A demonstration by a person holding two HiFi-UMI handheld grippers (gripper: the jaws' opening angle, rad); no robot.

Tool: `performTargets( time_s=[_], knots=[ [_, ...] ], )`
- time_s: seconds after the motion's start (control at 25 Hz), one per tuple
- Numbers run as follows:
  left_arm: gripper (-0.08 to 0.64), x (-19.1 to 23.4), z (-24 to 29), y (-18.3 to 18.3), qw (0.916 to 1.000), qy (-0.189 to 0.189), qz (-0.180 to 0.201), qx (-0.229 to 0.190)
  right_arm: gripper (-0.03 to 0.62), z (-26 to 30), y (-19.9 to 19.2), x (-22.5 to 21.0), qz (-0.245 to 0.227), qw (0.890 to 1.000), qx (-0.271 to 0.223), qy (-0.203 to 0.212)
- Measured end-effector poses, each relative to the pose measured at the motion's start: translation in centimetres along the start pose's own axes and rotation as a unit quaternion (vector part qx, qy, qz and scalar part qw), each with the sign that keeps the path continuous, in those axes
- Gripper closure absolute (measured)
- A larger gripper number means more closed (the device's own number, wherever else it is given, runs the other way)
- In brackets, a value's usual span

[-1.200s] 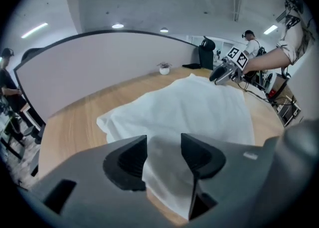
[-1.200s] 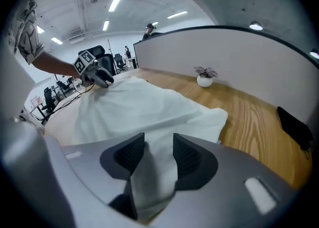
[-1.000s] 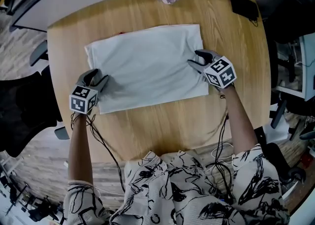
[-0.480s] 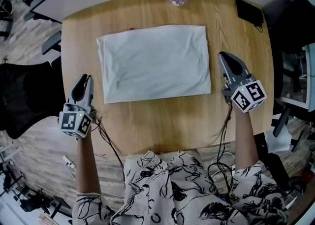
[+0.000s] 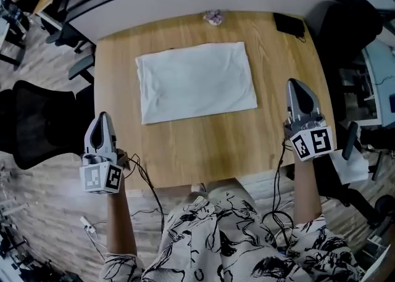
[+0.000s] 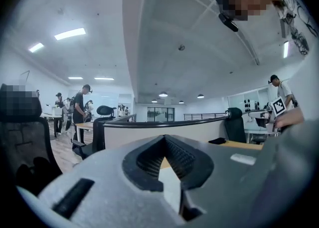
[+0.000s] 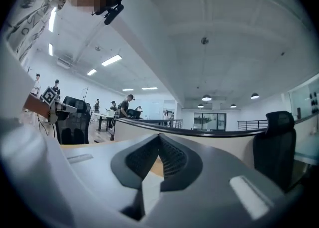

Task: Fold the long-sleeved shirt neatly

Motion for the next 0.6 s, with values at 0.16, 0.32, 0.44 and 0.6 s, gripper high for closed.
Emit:
performTargets(
  time_s=[0.16,0.32,0.44,0.6],
  knots=[
    [0.555,-1.3,-5.0,3.5,0.9991,-0.008,0.012,-0.04,0.585,-5.8,5.0,3.4,-0.001,0.999,-0.05,-0.013],
    [0.555,-2.7,-10.9,5.0,0.9976,-0.022,0.005,-0.066,0.586,-11.5,7.8,6.5,0.003,0.997,-0.066,-0.038],
    [0.555,-3.3,-14.6,5.9,0.9966,-0.02,-0.011,-0.079,0.586,-15.6,9.1,8.6,0.003,0.997,-0.064,-0.053],
    [0.561,-4.3,-19.9,7.2,0.9966,-0.009,-0.004,-0.082,0.586,-21.1,10.0,10.9,0.007,0.996,-0.052,-0.069]
  ],
)
Point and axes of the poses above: the fingertips, and each gripper's own axes: z forward along the fingers, x to its left, y out of its top, the point moved 4 cm from there along -z, backward along the fingers, and after that the axes turned 3 degrees about -y, right-handed, at the moved point
